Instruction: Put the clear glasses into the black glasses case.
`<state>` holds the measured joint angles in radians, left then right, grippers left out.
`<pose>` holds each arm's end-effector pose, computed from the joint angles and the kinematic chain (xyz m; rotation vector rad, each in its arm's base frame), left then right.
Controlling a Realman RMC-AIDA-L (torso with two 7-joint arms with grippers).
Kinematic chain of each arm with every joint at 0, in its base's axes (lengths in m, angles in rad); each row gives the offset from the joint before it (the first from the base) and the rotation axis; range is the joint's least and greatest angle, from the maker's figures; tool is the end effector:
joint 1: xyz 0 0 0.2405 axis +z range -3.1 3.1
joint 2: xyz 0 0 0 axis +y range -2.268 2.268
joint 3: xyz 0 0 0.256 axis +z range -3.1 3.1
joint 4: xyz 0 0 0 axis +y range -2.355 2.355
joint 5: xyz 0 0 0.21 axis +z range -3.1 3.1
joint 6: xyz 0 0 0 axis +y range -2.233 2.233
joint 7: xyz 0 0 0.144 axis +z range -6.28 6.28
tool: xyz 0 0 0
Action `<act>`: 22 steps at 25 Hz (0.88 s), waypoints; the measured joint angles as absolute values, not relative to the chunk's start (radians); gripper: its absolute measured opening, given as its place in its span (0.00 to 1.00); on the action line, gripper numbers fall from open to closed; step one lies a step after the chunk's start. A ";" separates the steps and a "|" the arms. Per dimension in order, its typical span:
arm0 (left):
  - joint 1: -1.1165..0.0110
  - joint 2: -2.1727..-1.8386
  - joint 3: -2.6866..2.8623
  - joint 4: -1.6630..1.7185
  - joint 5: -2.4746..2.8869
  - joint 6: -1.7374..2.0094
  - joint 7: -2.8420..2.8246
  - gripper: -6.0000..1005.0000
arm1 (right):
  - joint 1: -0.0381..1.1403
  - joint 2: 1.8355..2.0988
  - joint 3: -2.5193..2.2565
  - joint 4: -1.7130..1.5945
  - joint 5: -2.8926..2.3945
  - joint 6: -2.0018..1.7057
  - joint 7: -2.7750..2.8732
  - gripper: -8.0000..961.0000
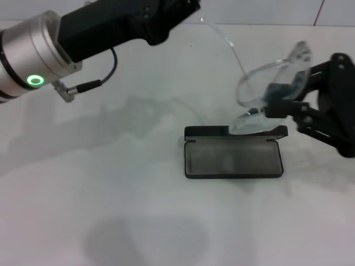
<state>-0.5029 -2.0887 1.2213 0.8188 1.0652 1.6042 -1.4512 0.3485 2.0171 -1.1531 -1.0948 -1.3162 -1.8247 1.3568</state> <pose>-0.1307 0.3328 0.0255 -2.5673 -0.3092 -1.6135 0.1642 0.2838 0.0603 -2.7963 -0.1705 1.2397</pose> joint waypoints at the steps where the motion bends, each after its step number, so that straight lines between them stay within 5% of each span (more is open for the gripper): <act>1: -0.501 -2.089 1.219 0.813 1.054 1.604 -1.447 0.12 | 0.344 2.018 -1.136 -1.083 -1.293 -1.868 1.329 0.11; 22: -0.550 -2.087 1.248 0.759 1.042 1.610 -1.444 0.12 | 0.438 2.014 -1.107 -0.910 -1.109 -2.148 1.099 0.11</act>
<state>-0.5499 -2.0869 1.2479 0.7591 1.0416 1.6099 -1.4443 0.4383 2.0136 -1.1071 -0.9098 -1.1094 -2.1480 1.0995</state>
